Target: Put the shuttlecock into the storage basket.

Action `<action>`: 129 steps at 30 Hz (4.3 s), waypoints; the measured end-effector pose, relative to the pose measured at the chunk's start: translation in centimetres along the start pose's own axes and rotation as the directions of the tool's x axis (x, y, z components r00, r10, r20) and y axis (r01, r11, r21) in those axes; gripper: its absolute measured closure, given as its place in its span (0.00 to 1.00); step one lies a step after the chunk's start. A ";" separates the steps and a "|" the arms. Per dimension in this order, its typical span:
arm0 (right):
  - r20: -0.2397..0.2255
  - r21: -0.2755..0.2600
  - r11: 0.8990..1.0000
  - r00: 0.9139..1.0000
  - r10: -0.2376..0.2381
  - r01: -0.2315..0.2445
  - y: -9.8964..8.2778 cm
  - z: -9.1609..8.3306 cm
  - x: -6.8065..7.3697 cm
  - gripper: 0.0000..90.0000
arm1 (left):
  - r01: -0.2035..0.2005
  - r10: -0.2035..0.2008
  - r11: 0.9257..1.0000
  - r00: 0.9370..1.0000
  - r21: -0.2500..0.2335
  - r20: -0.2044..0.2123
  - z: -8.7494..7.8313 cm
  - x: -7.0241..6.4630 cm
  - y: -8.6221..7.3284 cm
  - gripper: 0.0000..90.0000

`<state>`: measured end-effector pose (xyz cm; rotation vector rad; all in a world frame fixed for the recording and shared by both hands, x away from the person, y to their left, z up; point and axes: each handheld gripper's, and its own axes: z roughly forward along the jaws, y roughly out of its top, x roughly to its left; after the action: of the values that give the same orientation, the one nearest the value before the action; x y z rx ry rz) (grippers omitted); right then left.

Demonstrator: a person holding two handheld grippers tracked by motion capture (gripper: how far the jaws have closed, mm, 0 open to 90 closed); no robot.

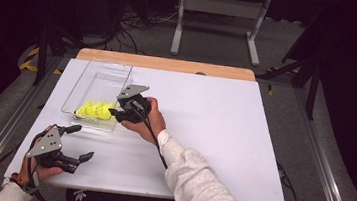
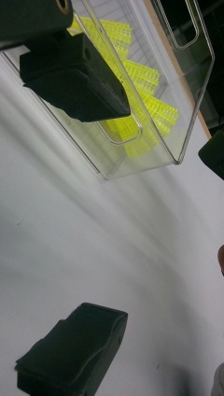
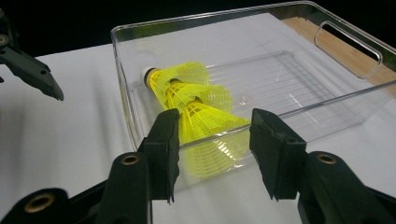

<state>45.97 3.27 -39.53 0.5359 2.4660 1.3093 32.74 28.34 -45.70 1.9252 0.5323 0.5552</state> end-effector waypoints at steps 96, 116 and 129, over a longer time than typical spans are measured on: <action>0.210 -0.045 0.994 0.974 -0.086 0.098 -4.6 -4.9 -0.4 0.04 | 0.001 -0.001 1.000 1.000 0.011 0.000 0.3 0.0 0.0 0.06; 0.294 -0.061 0.991 0.951 -0.093 0.116 -5.2 -6.9 -0.6 0.05 | 0.000 0.000 1.000 1.000 0.014 -0.001 0.3 0.0 0.0 0.06; 0.322 -0.067 0.991 0.943 -0.086 0.113 -6.0 -8.1 -1.1 0.05 | -0.005 0.005 1.000 1.000 0.013 -0.003 0.4 0.0 0.0 0.06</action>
<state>42.38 -6.19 -40.10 0.5462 2.1348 1.1777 33.01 28.09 -45.84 1.9385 0.5337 0.5592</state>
